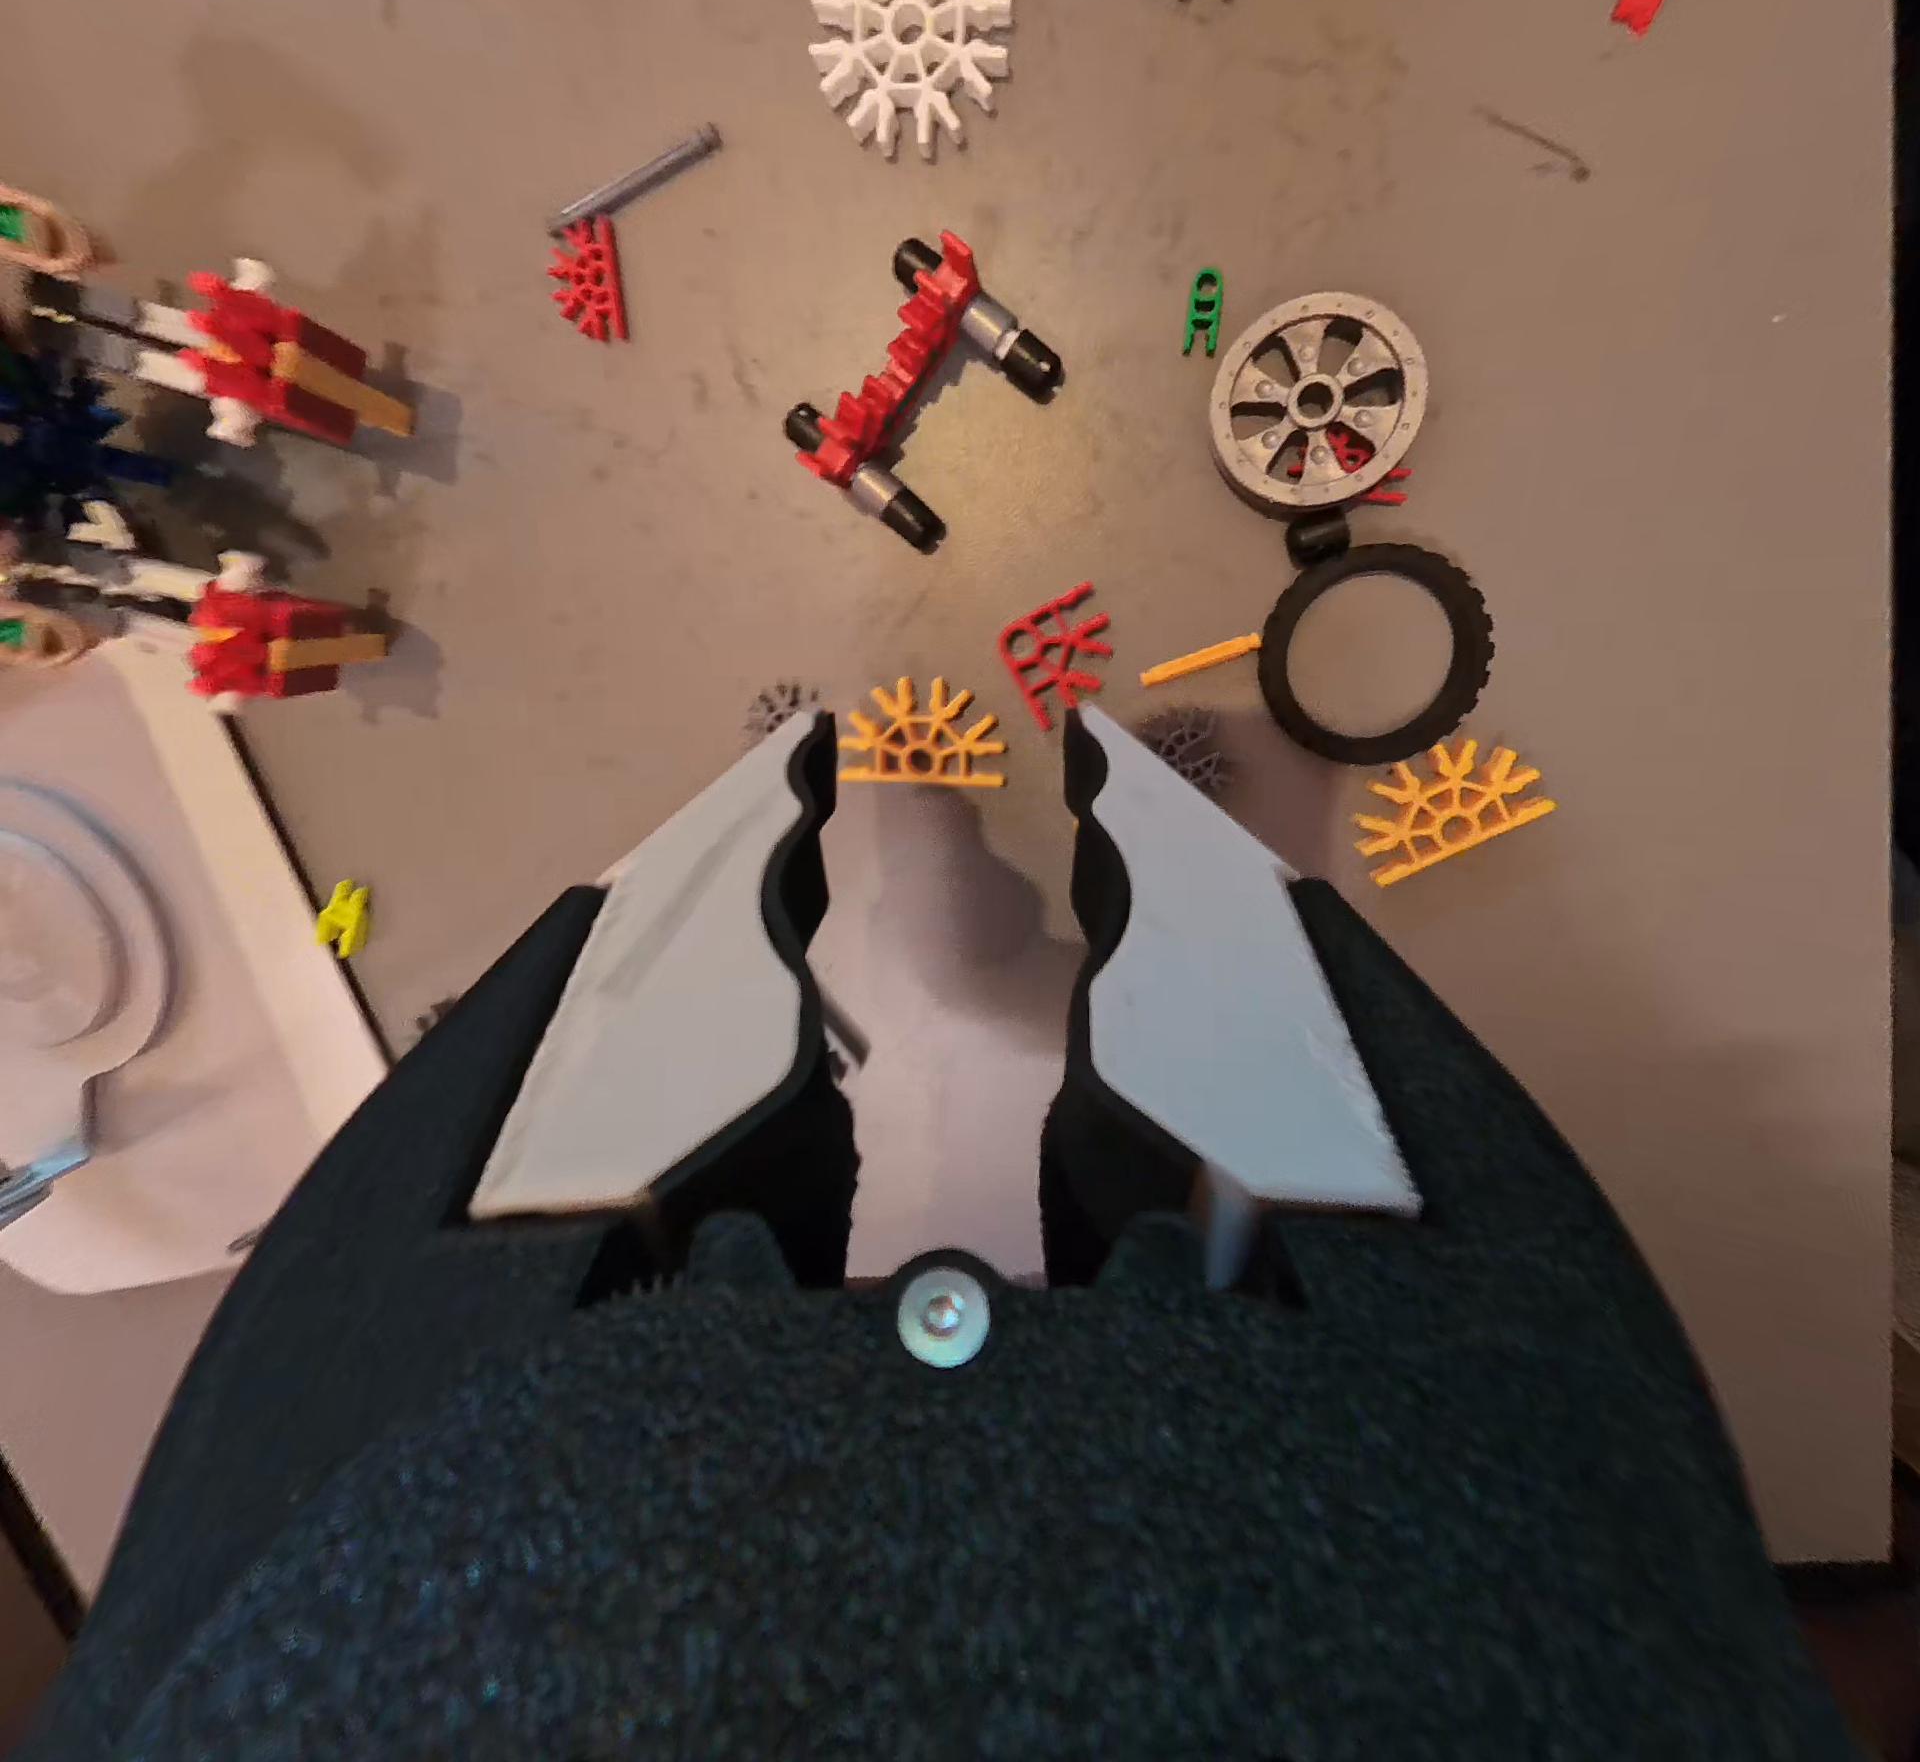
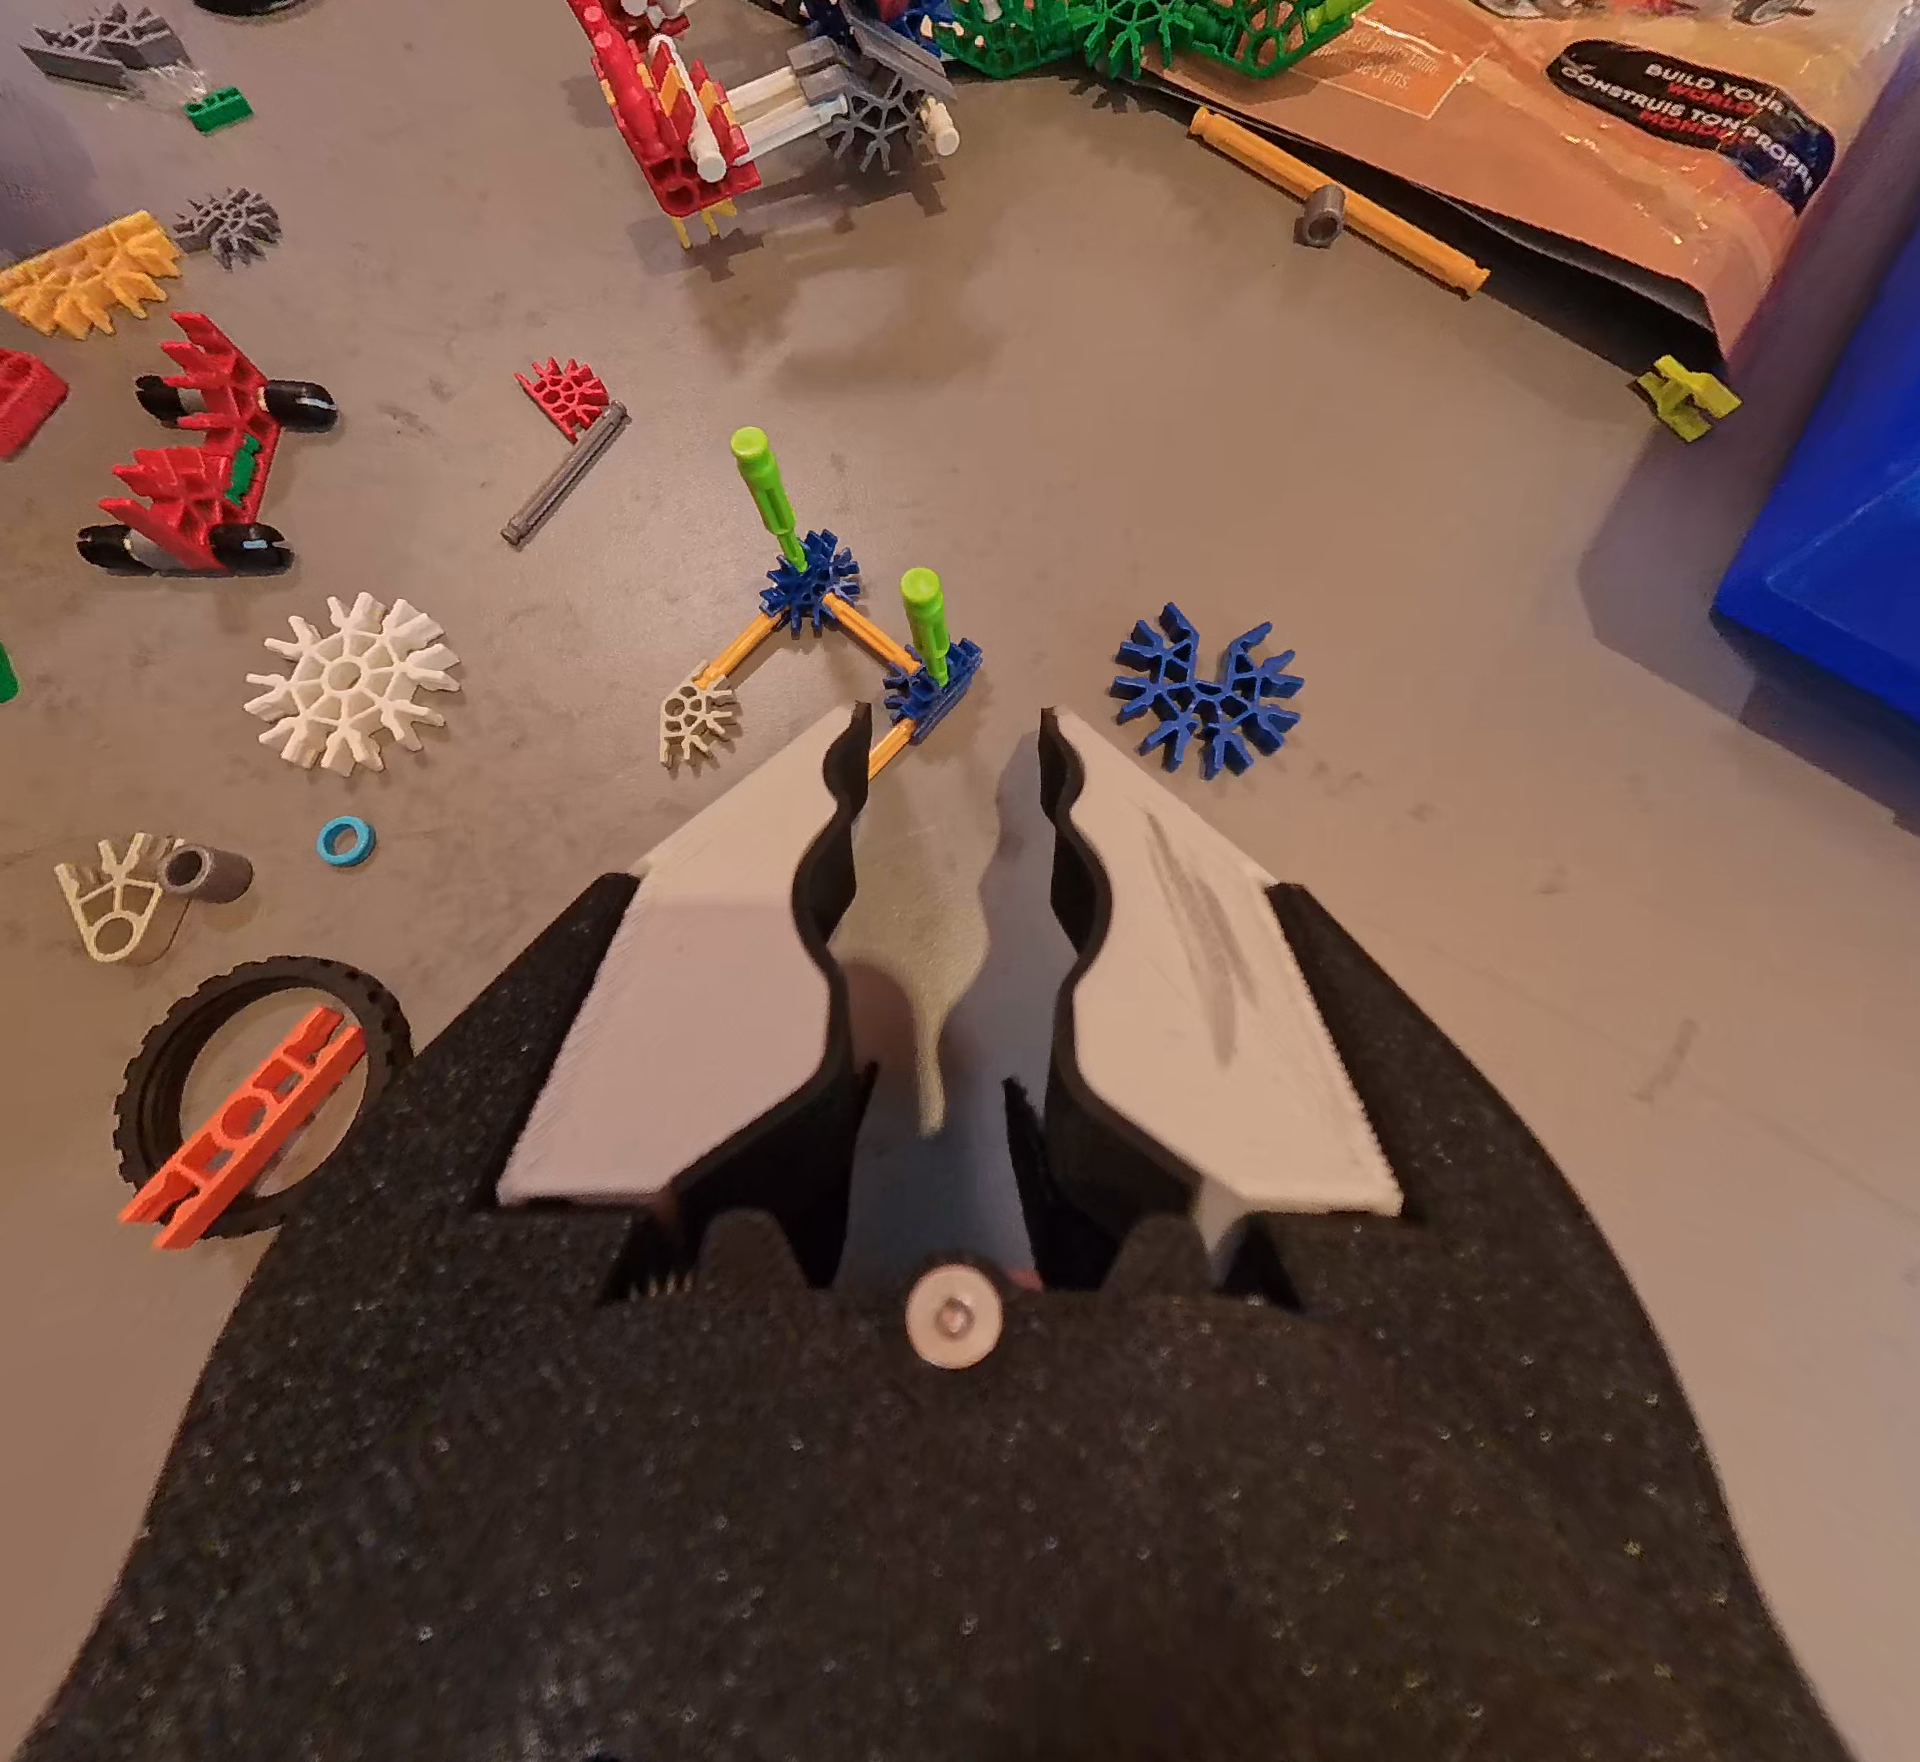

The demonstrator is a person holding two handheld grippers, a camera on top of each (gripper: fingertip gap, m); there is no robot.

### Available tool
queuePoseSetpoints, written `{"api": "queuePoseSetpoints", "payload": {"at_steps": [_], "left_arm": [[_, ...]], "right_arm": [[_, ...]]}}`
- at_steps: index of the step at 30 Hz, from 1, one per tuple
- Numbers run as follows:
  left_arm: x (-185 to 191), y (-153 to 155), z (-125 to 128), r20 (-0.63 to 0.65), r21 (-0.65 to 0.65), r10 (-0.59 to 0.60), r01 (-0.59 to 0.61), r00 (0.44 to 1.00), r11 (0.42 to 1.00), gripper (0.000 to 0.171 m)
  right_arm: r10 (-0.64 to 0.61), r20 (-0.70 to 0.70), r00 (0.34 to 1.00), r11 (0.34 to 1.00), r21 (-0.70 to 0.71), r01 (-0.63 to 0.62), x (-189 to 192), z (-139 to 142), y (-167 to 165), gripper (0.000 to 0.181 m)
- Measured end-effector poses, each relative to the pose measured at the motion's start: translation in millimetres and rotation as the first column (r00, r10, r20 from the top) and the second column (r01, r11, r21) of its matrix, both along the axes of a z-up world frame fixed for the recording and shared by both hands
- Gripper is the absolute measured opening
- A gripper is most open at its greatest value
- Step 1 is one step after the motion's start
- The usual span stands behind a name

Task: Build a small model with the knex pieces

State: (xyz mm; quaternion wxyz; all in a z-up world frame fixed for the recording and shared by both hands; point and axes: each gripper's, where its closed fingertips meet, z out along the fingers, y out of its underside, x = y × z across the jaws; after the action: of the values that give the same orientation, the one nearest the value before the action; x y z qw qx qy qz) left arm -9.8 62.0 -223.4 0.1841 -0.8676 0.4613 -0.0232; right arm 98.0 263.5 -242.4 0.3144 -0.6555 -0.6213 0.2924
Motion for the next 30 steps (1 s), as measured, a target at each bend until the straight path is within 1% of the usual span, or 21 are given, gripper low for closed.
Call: {"api": "queuePoseSetpoints", "payload": {"at_steps": [4, 9, 14, 17, 20, 24, 27, 30], "left_arm": [[-19, -1, 39, 0.018, 0.088, 0.049, -0.051, 0.999, 0.995, 0.042], [-59, -14, 83, 0.001, 0.181, 0.140, -0.138, 0.990, 0.974, 0.041], [-107, -37, 114, -0.019, 0.256, 0.253, -0.240, 0.967, 0.937, 0.040], [-143, -55, 126, -0.044, 0.283, 0.335, -0.309, 0.941, 0.908, 0.040], [-183, -75, 131, -0.058, 0.292, 0.423, -0.390, 0.904, 0.873, 0.040], [-218, -103, 124, -0.067, 0.253, 0.495, -0.465, 0.866, 0.848, 0.041], [-233, -119, 111, -0.099, 0.217, 0.517, -0.488, 0.851, 0.845, 0.041], [-235, -129, 92, -0.119, 0.165, 0.505, -0.485, 0.855, 0.859, 0.042]], "right_arm": [[0.002, -0.002, 1.000, 1.000, 0.006, -0.002, 0, 0, 0, 0.032], [0.003, -0.003, 1.000, 1.000, 0.004, -0.003, 0, 0, -1, 0.032], [0.003, 0.000, 1.000, 1.000, 0.012, -0.003, 0, 0, -1, 0.032], [0.003, 0.000, 1.000, 1.000, 0.010, -0.003, 0, 0, -1, 0.032], [0.002, -0.002, 1.000, 1.000, 0.005, -0.002, 0, 0, -1, 0.032], [-0.001, 0.002, 1.000, 1.000, 0.006, 0.001, 0, 0, 0, 0.032], [-0.003, 0.005, 1.000, 1.000, 0.003, 0.003, 0, -1, 0, 0.032], [-0.004, 0.009, 1.000, 1.000, 0.001, 0.004, 0, -1, 0, 0.032]]}}
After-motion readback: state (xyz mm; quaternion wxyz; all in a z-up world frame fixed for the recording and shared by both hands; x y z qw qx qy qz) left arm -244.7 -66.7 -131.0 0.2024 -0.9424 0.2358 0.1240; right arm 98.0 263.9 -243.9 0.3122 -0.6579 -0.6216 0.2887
